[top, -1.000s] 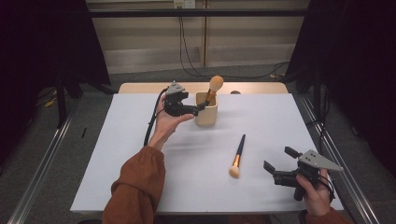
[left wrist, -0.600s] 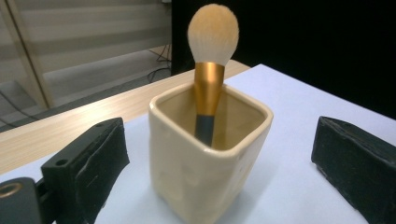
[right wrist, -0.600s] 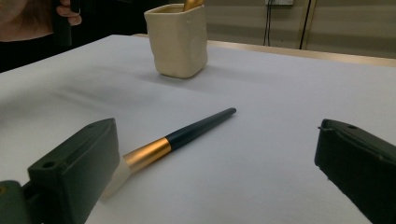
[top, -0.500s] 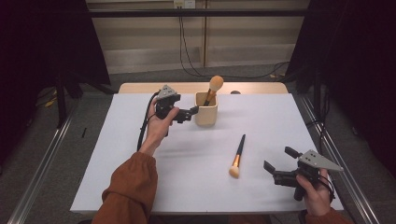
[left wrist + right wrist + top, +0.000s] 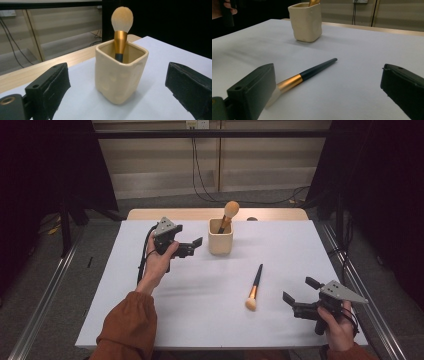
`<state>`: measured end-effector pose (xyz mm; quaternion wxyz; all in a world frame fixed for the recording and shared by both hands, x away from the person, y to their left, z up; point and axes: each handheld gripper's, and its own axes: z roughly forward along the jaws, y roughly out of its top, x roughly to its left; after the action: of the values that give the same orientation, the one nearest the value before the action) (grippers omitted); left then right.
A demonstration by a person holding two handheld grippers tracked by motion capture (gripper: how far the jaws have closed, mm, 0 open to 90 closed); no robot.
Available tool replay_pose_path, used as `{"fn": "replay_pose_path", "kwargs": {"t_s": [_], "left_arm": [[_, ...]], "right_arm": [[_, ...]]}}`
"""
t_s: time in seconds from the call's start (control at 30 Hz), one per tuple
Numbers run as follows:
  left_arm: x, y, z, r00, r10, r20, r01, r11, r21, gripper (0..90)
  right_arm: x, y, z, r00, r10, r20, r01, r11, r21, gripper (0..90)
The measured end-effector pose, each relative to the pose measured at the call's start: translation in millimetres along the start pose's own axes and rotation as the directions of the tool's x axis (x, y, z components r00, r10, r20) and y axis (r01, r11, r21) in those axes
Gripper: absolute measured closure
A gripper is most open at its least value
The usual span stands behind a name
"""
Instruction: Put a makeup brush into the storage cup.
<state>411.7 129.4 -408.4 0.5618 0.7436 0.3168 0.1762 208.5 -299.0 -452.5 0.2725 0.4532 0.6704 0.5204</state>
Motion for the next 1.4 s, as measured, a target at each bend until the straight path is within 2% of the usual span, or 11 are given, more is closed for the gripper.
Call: {"fn": "replay_pose_path", "kwargs": {"t_s": [0.13,0.2,0.37,0.53,0.63,0.7,0.77,0.9,1.03,1.27,1.4], "left_arm": [[-2.8,-6.4,-8.5,1.0000,0.008,-0.002,-0.008,1.0000,0.001,5.2],[-4.0,-10.4,-11.1,1.0000,-0.005,0.002,0.005,0.9999,0.016,7.1],[-7.1,-17.8,-21.7,0.9998,0.014,-0.011,-0.013,0.9996,0.024,5.4],[-4.3,-22.8,-38.2,0.9988,-0.028,-0.041,0.029,0.9993,0.025,4.4],[-2.1,-28.2,-47.7,0.9979,-0.031,-0.057,0.033,0.9990,0.029,4.3],[-1.7,-31.3,-54.7,0.9974,-0.030,-0.066,0.031,0.9992,0.026,4.3],[-1.8,-34.1,-62.9,0.9971,-0.022,-0.073,0.022,0.9998,0.000,4.3],[-4.6,-38.1,-74.9,0.9963,-0.012,-0.086,0.013,0.9999,0.010,3.9],[-8.0,-41.8,-87.5,0.9951,-0.034,-0.093,0.032,0.9994,-0.014,2.6],[-13.4,-46.9,-108.7,0.9934,0.018,-0.114,-0.020,0.9996,-0.018,2.6],[-14.6,-51.7,-120.8,0.9917,0.006,-0.129,-0.010,0.9997,-0.024,2.8]], "right_arm": [[0.1,0.0,-0.2,1.0000,0.007,0.001,-0.007,1.000,-0.003,0.0],[0.2,0.0,-0.1,1.0000,0.007,0.001,-0.007,1.000,-0.003,0.0],[0.1,0.0,-0.4,1.0000,0.002,0.002,-0.002,1.000,-0.002,0.0],[0.2,-0.1,0.0,1.0000,0.006,0.003,-0.006,1.000,-0.002,0.0],[0.4,-0.1,-0.1,1.0000,0.005,0.004,-0.005,1.000,-0.002,0.0],[0.4,0.0,-0.1,1.0000,0.004,0.005,-0.004,1.000,-0.003,0.0],[0.1,0.0,0.0,0.9998,0.000,0.018,0.000,1.000,-0.003,0.0],[-1.4,0.1,-0.8,0.9993,0.006,0.037,-0.006,1.000,-0.010,0.0],[-1.4,0.0,-0.9,0.9993,0.006,0.036,-0.005,1.000,-0.010,0.0],[-1.5,0.2,0.5,0.9995,0.012,0.030,-0.012,1.000,-0.007,0.0],[-1.7,0.1,1.7,0.9992,0.019,0.035,-0.019,1.000,-0.004,0.0]]}}
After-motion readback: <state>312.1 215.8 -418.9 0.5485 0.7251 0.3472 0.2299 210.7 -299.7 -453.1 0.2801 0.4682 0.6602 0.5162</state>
